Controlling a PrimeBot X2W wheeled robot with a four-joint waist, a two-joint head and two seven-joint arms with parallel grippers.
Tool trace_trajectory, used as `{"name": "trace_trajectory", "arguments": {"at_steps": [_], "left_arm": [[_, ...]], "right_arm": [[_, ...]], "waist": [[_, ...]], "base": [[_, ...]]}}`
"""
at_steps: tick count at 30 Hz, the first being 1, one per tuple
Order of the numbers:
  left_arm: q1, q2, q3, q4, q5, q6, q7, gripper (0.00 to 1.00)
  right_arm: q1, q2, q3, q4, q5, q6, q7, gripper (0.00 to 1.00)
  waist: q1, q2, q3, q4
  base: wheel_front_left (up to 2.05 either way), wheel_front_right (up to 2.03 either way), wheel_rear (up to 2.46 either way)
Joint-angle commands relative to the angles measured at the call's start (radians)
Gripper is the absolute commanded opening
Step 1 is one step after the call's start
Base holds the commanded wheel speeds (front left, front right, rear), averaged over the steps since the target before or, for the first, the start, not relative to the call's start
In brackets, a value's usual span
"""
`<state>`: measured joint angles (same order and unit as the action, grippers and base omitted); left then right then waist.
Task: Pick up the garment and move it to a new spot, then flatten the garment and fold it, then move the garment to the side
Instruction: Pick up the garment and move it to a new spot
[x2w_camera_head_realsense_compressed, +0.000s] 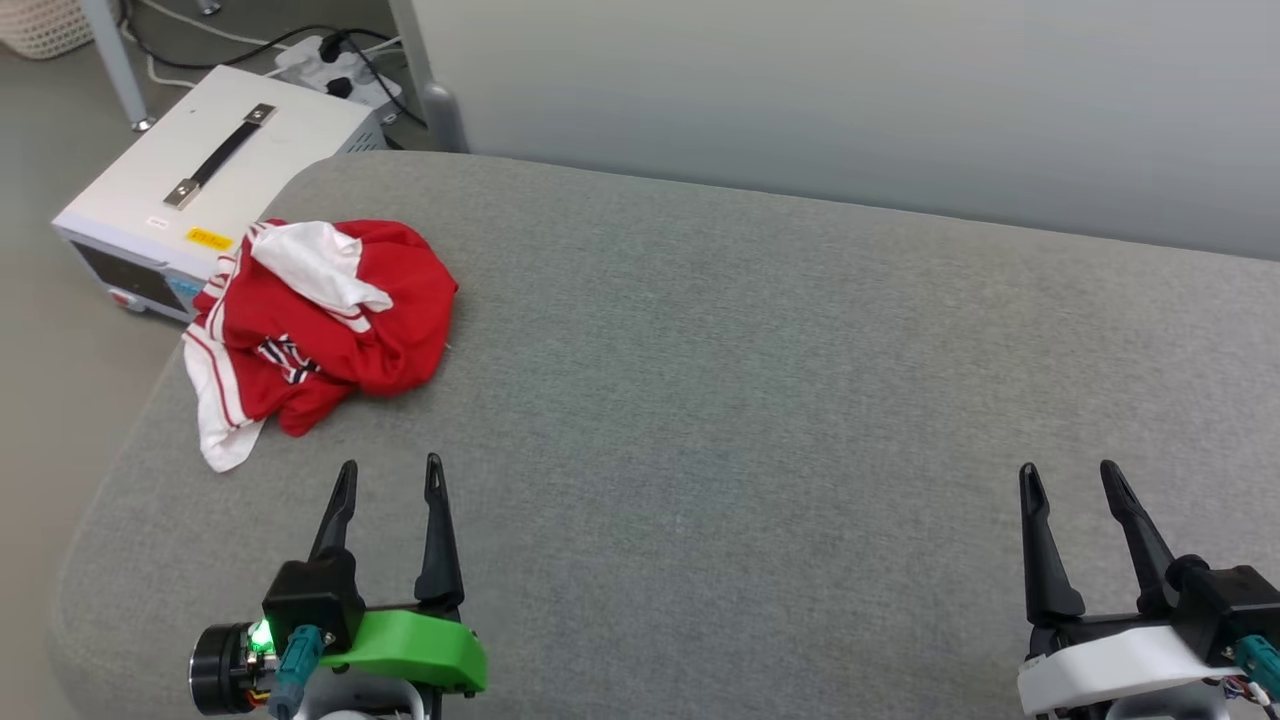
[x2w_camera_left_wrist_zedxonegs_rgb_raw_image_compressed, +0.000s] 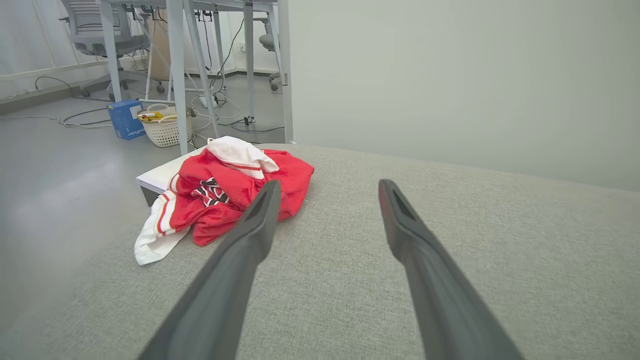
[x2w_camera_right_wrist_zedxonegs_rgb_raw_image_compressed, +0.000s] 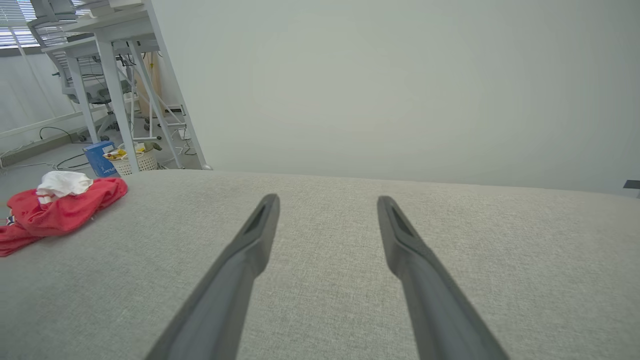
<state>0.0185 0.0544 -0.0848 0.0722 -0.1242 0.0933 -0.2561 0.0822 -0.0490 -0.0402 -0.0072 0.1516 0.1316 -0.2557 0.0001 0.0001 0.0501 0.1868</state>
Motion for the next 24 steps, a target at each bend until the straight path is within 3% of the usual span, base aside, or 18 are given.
{"name": "trace_trajectory", "arguments": {"at_steps": [1,13,24], "left_arm": [[-0.012,-0.004,0.006,0.0,-0.009,0.005,-0.006,1.0],[-0.018,-0.004,0.018,0.003,-0.025,0.008,-0.006,1.0],[-0.014,-0.004,0.02,0.003,-0.047,0.02,-0.006,1.0]], "right_arm": [[0.001,-0.001,0.002,-0.004,-0.008,-0.001,-0.006,1.0],[-0.008,-0.001,0.013,-0.005,-0.022,-0.001,-0.006,1.0],[-0.013,-0.001,0.027,-0.004,-0.03,-0.001,-0.006,1.0]], "waist": [[-0.0001,-0.0001,0.011,0.062],[-0.0001,-0.0001,0.025,0.216],[-0.0001,-0.0001,0.033,0.314]], "base": [[0.0,0.0,0.0],[0.0,0.0,0.0],[0.0,0.0,0.0]]}}
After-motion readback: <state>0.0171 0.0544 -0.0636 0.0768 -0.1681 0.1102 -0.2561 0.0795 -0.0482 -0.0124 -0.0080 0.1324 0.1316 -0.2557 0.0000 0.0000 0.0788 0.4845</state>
